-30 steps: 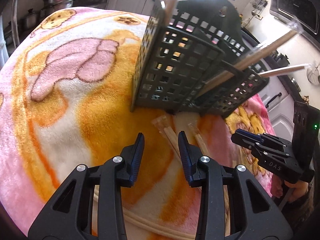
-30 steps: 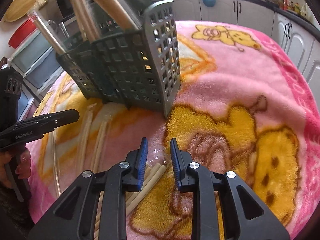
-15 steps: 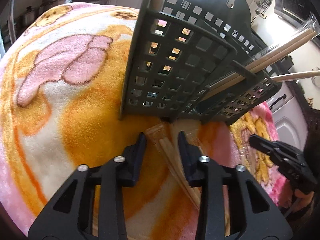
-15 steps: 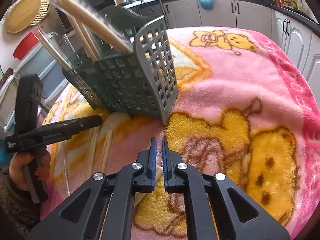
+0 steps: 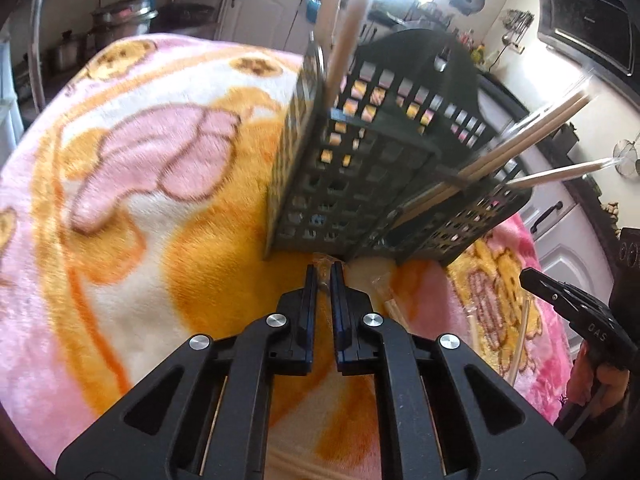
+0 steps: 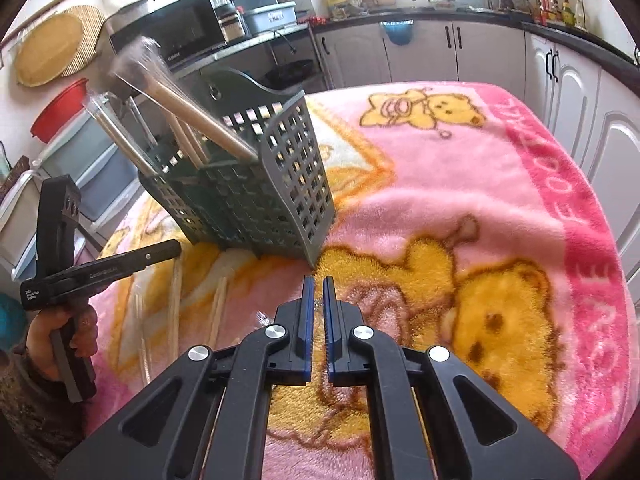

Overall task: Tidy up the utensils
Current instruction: 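Close the left tool on a wooden chopstick while the right tool grasps a wrapped chopstick, then lift both held chopsticks upright and carry them over the green caddy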

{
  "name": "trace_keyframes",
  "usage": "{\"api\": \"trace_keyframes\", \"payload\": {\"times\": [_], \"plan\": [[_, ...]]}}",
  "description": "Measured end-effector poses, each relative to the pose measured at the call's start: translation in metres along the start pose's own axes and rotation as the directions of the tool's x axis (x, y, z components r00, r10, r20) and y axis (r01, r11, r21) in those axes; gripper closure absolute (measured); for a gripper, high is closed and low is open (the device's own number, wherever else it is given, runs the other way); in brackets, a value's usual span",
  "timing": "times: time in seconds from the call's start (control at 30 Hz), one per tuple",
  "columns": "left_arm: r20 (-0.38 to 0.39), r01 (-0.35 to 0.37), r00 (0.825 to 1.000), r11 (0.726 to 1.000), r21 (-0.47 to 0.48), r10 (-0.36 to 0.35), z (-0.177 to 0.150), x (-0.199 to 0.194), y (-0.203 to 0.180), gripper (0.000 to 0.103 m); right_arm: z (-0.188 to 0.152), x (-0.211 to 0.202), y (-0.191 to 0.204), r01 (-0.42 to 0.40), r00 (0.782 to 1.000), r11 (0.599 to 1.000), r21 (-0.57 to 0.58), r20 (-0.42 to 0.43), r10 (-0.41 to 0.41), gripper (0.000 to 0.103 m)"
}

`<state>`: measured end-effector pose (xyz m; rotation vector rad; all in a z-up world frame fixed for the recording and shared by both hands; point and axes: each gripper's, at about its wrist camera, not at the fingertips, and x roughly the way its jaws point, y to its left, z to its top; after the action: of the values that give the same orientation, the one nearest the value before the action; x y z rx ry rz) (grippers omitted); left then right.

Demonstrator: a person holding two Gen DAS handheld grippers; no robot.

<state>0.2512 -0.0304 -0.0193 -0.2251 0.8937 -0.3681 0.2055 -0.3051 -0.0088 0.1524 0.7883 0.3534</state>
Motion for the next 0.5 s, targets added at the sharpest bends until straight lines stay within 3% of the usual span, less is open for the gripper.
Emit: {"api": "trace_keyframes", "payload": {"times": [0.5], "plan": [[0.147,-0.030,0.989,1.000,0.000,0.029,0.010,-0.065,0.005,0.100,0.020,-0.045,0.053,-0.037,0.991,0.991,-0.131,0.120,0.053,0.099]]}}
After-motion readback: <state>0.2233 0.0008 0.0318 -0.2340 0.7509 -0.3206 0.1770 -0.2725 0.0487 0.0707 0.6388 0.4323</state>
